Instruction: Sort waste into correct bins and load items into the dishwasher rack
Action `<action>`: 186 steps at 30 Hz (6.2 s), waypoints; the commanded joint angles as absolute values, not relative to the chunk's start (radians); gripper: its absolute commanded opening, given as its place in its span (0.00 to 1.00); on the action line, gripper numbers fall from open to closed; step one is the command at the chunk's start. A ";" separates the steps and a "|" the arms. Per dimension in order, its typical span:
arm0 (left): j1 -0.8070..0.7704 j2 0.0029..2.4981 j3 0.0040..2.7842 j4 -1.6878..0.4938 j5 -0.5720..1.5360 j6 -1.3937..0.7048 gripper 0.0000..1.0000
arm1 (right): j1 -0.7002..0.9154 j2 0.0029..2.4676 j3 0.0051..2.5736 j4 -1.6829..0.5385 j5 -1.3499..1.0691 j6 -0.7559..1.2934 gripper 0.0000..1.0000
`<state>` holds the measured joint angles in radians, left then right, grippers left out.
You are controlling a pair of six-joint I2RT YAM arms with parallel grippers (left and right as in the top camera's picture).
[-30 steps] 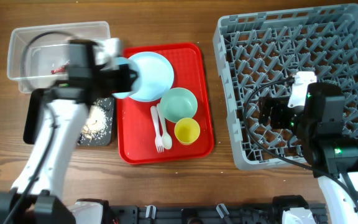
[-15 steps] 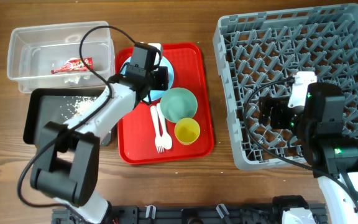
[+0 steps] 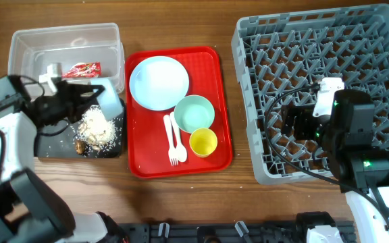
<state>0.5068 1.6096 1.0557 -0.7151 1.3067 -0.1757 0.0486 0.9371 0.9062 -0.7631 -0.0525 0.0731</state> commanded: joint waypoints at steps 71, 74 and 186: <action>-0.327 1.727 1.219 -0.303 1.298 -0.562 0.04 | 0.047 1.350 0.925 -0.309 -1.219 0.066 1.00; -0.360 1.728 1.219 -0.303 1.298 -0.562 0.04 | 0.047 1.401 0.925 -0.201 -1.330 0.082 1.00; -0.002 1.459 1.219 -1.010 0.009 -0.491 0.86 | 0.371 1.818 1.596 -0.387 1.125 0.029 0.04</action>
<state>-0.0036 1.4769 1.2167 -1.0126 0.0227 -0.4770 0.3737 1.7340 1.5948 -0.4179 0.9279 0.0498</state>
